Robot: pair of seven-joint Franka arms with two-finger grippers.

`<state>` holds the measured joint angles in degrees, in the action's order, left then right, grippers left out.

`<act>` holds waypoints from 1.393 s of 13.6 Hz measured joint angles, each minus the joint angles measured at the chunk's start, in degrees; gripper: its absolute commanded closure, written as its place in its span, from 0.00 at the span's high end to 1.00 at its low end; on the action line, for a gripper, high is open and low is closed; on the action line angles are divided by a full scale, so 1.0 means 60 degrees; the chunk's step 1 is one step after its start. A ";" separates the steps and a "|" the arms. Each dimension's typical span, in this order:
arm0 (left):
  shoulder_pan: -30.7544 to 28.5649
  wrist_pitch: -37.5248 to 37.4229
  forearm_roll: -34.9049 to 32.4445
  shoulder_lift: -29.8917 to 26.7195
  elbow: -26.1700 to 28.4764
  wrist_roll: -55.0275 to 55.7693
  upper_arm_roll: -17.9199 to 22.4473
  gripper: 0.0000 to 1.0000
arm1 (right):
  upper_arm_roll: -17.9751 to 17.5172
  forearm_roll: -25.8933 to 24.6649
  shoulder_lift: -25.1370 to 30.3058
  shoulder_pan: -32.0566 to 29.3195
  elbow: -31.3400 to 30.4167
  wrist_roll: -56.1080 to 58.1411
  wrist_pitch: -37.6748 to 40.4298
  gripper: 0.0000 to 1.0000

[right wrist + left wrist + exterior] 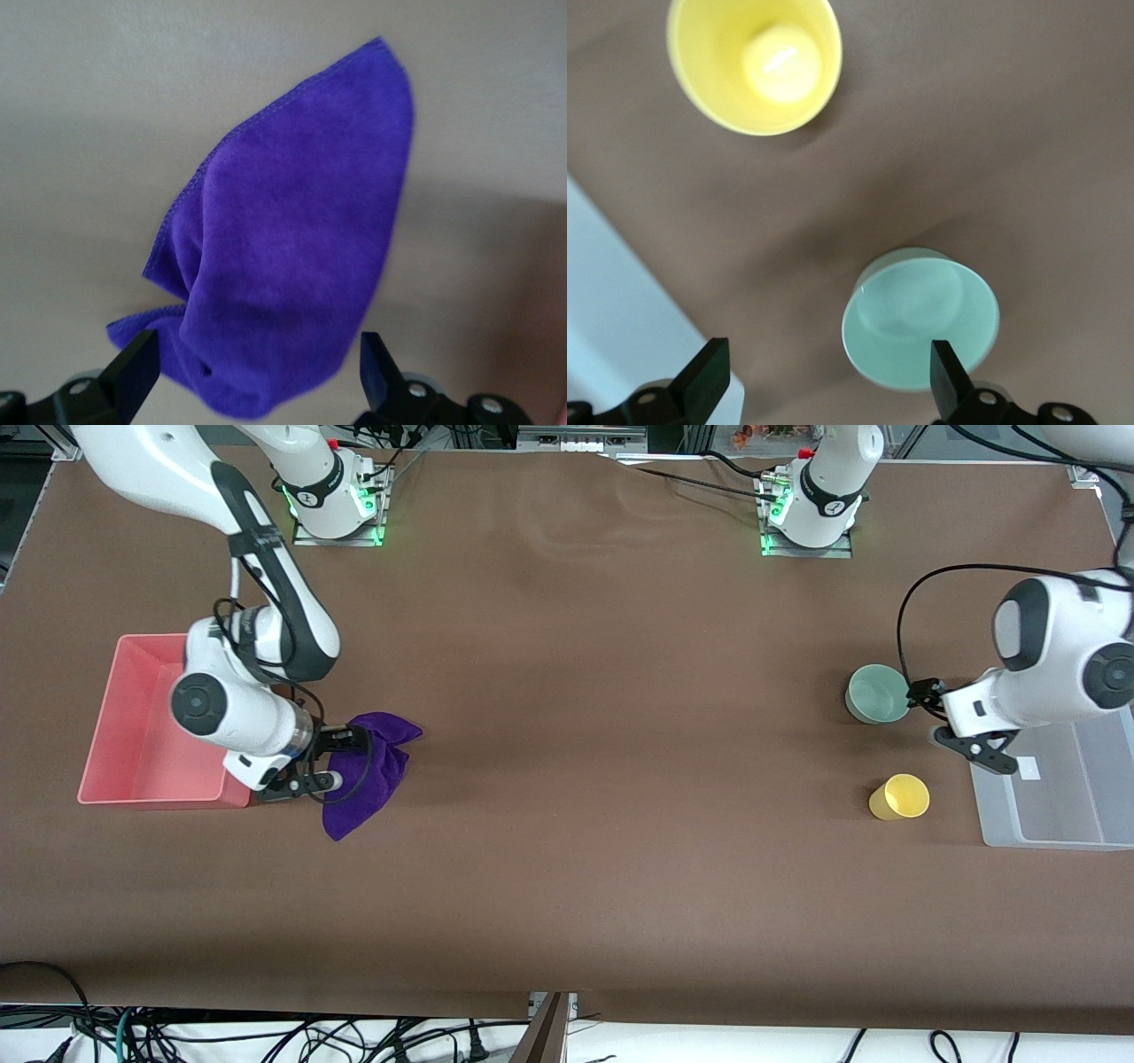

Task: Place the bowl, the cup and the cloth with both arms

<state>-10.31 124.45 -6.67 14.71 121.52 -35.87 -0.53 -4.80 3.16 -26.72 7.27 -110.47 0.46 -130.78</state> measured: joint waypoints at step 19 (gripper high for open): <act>-0.0655 -0.0109 0.0007 0.0107 0.0371 -0.1457 -0.0416 0.00 | 0.0609 -0.0026 0.0498 0.0064 0.2343 0.0879 0.4030 0.00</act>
<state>-14.24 123.79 -6.62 15.36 123.74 -44.61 -3.02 -1.15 3.01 -23.73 7.66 -96.42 5.74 -106.60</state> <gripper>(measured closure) 0.969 0.938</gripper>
